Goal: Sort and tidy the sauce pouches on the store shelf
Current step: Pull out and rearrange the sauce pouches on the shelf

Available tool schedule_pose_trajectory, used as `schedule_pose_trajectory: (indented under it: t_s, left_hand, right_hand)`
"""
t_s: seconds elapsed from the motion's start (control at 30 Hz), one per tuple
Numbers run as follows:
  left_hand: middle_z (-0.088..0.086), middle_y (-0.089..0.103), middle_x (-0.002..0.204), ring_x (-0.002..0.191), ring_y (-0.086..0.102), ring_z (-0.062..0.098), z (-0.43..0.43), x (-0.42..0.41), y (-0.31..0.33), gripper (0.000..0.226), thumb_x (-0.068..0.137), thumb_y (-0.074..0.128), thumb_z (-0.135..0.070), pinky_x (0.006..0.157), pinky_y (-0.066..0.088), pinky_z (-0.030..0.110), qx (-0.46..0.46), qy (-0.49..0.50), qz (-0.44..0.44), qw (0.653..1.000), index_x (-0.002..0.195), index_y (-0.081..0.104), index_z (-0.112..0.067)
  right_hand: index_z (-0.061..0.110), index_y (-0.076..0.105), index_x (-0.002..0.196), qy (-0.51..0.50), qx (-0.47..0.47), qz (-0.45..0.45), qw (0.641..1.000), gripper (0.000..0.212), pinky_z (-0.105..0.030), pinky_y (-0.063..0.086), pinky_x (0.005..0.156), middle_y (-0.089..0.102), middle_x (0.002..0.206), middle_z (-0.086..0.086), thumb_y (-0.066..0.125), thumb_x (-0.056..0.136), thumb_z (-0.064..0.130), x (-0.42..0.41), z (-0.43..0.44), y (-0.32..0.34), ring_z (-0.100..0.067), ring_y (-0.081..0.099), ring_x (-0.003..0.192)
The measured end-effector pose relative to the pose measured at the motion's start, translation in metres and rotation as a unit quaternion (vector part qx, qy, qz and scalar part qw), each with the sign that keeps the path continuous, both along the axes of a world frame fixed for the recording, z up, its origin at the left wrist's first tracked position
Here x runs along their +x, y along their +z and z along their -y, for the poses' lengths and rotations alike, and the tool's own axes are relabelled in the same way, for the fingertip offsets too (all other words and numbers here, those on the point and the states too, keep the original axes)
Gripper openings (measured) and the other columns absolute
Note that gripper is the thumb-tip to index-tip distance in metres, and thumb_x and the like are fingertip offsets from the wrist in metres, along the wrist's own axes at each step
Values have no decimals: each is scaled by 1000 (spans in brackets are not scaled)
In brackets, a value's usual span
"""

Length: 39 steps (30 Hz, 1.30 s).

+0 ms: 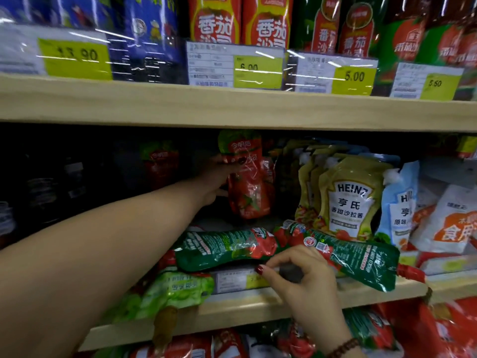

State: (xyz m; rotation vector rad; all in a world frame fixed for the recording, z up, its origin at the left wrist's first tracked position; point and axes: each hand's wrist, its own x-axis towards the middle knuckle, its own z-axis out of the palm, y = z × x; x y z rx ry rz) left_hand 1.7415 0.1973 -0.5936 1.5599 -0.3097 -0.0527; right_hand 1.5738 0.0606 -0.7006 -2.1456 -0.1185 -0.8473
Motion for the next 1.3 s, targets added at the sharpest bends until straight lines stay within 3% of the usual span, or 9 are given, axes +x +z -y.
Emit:
schedule_pose_trajectory:
  t_s: [0.2,0.33,0.47,0.57,0.83,0.9,1.1,1.2,1.3]
  left_hand:
    - [-6,61,87,78,57,12,-40,-14,5,16,82,68,-29,62,48,29,42,8,1,999,93,56,-30]
    - [-5,62,91,82,57,14,-61,-24,9,17,83,67,-30,67,51,32,42,9,-5,999,96,57,-29]
    - [-3,64,92,82,60,16,-80,-33,12,13,82,66,-33,59,50,30,32,-1,-13,999,90,57,-34]
    - [-1,66,95,85,62,17,-96,-36,15,16,80,69,-36,61,54,31,32,-16,-21,999,92,59,-34]
    - [-6,66,91,83,63,14,-136,-45,13,15,81,69,-35,53,54,27,9,-11,-38,999,91,58,-35]
    - [-8,66,89,82,63,12,-143,-48,12,15,80,69,-35,55,54,27,9,-8,-36,999,91,58,-35]
    - [0,67,104,89,64,15,-155,-59,10,37,81,69,-32,66,56,30,13,-2,-33,999,115,59,-23]
    - [1,68,102,89,64,14,-175,-67,8,31,79,71,-32,69,52,24,113,66,17,991,107,64,-19]
    - [-4,64,100,92,59,11,-210,-77,10,39,71,76,-38,67,43,15,360,107,94,922,106,67,-22]
  right_hand:
    - [26,72,74,33,119,-8,992,8,-17,53,60,70,68,9,78,70,21,15,-1,60,-3,65,67]
    - [12,64,109,68,208,-78,973,49,-35,55,84,69,104,-2,82,65,24,43,-24,87,-14,65,94]
    - [11,59,116,127,288,-149,937,59,-44,53,89,67,112,-6,84,63,23,58,-51,99,-20,65,99]
    - [13,62,105,137,281,-200,929,47,-49,54,86,69,106,-7,83,64,24,66,-62,105,-24,66,97]
    - [18,66,100,163,199,-260,931,35,-34,56,74,72,95,1,80,68,18,81,-91,117,-13,67,89]
    - [21,65,92,183,185,-273,926,28,-26,56,60,73,87,6,79,68,15,83,-98,116,-7,69,81]
    - [23,63,86,192,206,-236,930,28,-26,54,55,72,82,9,80,67,12,89,-108,104,-8,69,78]
    - [22,65,85,192,203,-228,933,28,-19,50,45,72,78,9,81,65,11,93,-112,105,-3,68,66]
    - [18,67,91,192,205,-218,935,30,-24,51,49,72,87,3,81,65,12,102,-120,105,-9,69,74]
